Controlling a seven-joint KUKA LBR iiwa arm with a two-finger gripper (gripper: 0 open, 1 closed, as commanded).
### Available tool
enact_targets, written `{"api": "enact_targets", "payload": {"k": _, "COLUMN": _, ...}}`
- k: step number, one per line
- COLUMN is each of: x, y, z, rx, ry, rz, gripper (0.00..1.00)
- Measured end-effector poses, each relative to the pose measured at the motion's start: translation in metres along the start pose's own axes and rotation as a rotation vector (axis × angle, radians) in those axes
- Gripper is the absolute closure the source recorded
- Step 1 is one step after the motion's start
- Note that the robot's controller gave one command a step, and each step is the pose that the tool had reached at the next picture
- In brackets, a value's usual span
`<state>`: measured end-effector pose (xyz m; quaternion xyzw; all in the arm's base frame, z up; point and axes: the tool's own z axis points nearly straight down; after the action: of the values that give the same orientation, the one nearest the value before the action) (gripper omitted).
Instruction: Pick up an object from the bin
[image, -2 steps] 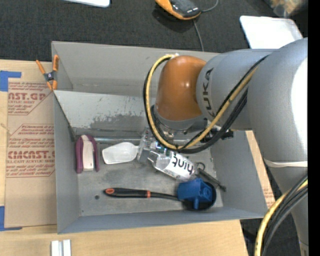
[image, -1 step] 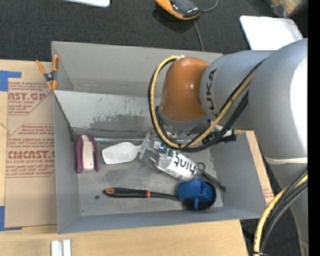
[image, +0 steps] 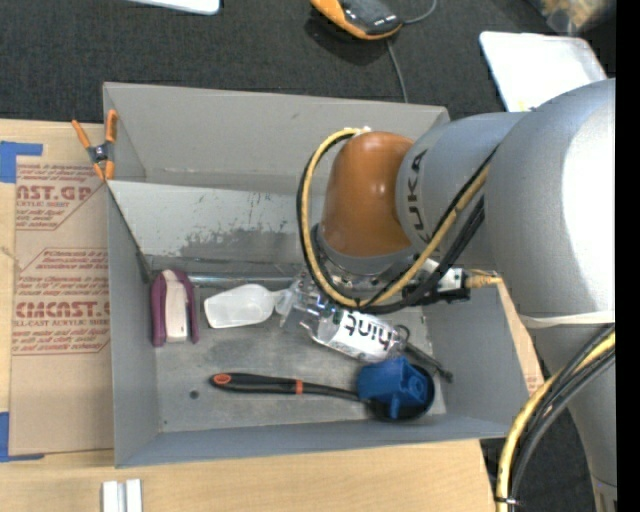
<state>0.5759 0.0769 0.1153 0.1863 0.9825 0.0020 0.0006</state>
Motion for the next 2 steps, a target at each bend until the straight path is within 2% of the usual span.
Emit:
{"api": "enact_targets", "payload": {"k": 1, "x": -0.011, "y": -0.012, "z": 0.000, "rx": -0.004, "ry": -0.001, "rz": 0.109, "gripper": 1.00}}
{"api": "enact_targets", "payload": {"k": 2, "x": -0.003, "y": -0.008, "z": -0.049, "rx": 0.001, "ry": 0.004, "rz": 0.055, "gripper": 1.00}}
